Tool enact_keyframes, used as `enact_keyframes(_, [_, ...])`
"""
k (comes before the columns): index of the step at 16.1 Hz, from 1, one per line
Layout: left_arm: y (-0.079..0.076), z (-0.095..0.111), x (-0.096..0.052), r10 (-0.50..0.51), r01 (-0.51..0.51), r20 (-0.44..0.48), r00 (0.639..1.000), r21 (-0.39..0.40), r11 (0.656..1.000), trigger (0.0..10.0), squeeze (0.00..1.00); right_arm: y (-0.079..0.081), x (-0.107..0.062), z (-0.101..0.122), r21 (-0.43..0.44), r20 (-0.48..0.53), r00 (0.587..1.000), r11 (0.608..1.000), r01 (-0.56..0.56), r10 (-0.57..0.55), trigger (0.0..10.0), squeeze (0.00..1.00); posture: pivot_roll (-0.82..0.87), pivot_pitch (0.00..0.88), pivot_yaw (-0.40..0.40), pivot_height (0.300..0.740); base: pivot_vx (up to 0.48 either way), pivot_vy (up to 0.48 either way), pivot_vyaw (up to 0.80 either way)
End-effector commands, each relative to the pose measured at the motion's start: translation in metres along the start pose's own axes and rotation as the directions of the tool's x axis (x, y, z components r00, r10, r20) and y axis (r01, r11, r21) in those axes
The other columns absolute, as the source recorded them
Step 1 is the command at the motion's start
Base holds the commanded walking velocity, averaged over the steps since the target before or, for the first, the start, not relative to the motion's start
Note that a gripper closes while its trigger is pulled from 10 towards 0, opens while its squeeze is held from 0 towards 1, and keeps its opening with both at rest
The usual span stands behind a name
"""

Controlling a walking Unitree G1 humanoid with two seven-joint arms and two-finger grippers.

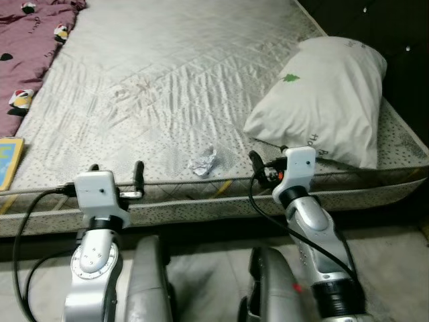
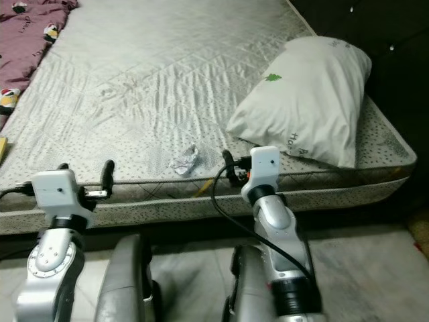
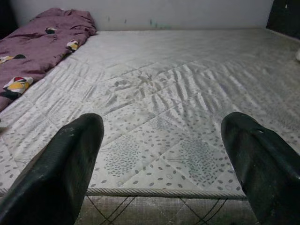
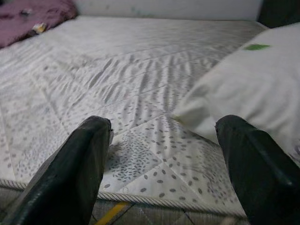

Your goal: Clean up the room

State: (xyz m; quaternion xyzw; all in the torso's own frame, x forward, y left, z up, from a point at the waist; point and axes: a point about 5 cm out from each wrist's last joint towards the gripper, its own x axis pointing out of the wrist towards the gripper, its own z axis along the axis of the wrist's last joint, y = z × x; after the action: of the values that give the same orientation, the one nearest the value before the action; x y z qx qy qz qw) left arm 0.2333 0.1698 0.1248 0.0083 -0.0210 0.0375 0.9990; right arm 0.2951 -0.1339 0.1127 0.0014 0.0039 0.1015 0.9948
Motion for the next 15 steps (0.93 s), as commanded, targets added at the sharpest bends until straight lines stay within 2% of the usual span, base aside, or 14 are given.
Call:
enact_keyframes(1, [0.005, 0.001, -0.001, 0.009, -0.009, 0.002, 1.0, 0.005, 1.0, 10.0, 0.0, 0.007, 0.003, 0.003, 0.003, 0.014, 1.0, 1.0, -0.025, 0.025, 10.0, 0.0, 0.0, 0.114, -0.015, 0.565, 0.352, 0.0, 0.8])
enact_keyframes(3, [0.004, 0.001, -0.001, 0.006, -0.006, 0.003, 1.0, 0.003, 1.0, 10.0, 0.0, 0.006, 0.003, 0.003, 0.005, 0.012, 1.0, 1.0, -0.023, 0.023, 10.0, 0.0, 0.0, 0.112, -0.016, 0.565, 0.349, 0.0, 0.52])
enact_keyframes(8, [0.003, -0.001, -0.002, 0.002, -0.002, -0.003, 1.0, 0.002, 1.0, 10.0, 0.0, 0.007, 0.003, 0.001, 0.002, 0.004, 1.0, 1.0, -0.031, 0.031, 10.0, 0.0, 0.0, 0.107, -0.023, 0.565, 0.346, 0.0, 0.0])
enact_keyframes(15, [0.011, -0.004, -0.007, 0.028, -0.027, -0.03, 0.999, 0.02, 0.999, 10.0, 0.0, 0.016, 0.008, -0.008, 0.024, -0.038, 0.998, 0.998, -0.053, 0.054, 10.0, 0.0, 0.02, 0.142, -0.023, 0.56, 0.0, 0.0, 0.0])
